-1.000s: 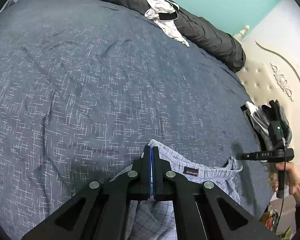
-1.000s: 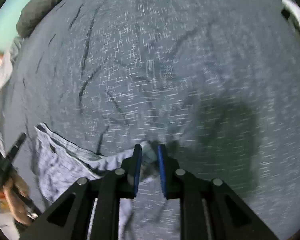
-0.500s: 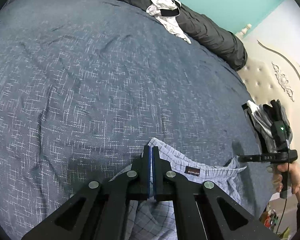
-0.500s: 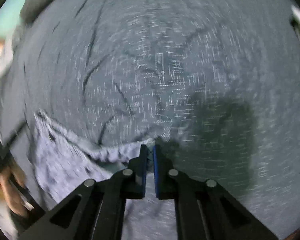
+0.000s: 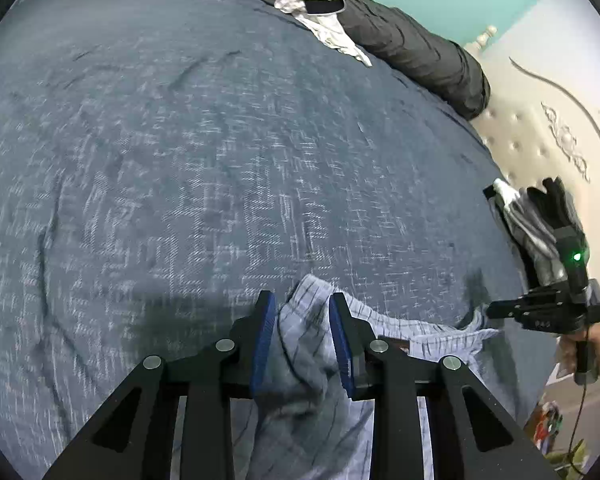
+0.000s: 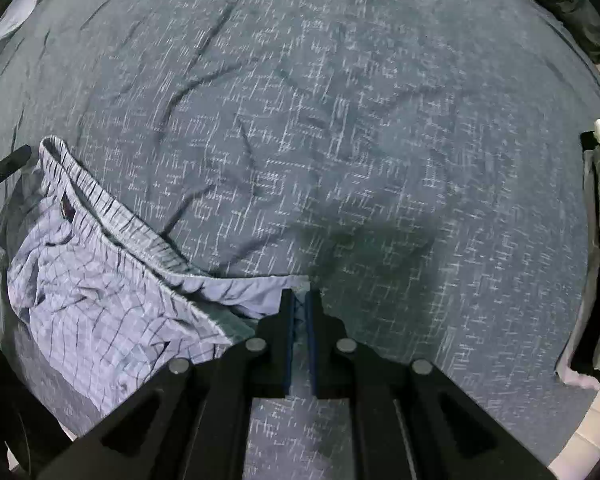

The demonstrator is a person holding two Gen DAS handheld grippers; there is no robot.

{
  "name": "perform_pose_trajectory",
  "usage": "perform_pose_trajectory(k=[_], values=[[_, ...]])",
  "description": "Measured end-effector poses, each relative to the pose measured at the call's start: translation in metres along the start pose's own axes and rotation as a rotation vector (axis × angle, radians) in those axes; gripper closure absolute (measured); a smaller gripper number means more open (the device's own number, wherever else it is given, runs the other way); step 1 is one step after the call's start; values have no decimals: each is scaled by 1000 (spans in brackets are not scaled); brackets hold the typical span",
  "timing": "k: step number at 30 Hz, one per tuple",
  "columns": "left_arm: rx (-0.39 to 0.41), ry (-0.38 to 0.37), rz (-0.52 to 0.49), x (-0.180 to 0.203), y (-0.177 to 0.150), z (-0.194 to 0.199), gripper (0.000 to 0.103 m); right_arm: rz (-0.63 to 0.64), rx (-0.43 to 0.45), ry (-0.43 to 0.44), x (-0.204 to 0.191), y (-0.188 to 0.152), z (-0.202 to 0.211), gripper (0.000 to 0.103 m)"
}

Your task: Fold clothes

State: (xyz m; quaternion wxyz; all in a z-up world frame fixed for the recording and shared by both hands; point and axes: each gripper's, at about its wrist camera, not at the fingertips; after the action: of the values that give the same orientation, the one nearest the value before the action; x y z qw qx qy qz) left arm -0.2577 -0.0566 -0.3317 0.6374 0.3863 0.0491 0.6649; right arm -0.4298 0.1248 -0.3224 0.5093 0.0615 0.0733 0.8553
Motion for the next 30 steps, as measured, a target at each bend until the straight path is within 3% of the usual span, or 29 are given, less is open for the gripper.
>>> perform_pose_trajectory(k=[6,7,10,13,17,23,30], values=[[-44,14,-31,5,1,-29,74,-36,34,9,-2,2,4,98],[-55,12,-42,7,-1,-34,83,-36,39,10,8,9,3,98],[-65,34,-63,9,-6,-41,94,-35,53,8,35,7,-8,98],[-57,33,-59,9,-4,-37,96,-37,67,4,56,5,-12,98],[5,29,-69,14,4,-17,97,-20,98,-22,112,14,2,98],[183,51,-53,14,25,41,97,45,221,-62,59,10,49,98],[237,48,-5,-15,23,66,97,139,213,-75,25,5,40,98]])
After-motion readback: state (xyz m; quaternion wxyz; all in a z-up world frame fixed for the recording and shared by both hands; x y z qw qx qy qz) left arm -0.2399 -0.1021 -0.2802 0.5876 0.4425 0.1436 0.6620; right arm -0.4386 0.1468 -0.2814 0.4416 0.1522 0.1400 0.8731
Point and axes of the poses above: each gripper's, at about its wrist camera, not at the fingertips, and z roughly against the way its jaws point, x to its right, y to its top, and after that the axes turned 9 degrees about x, right-handed
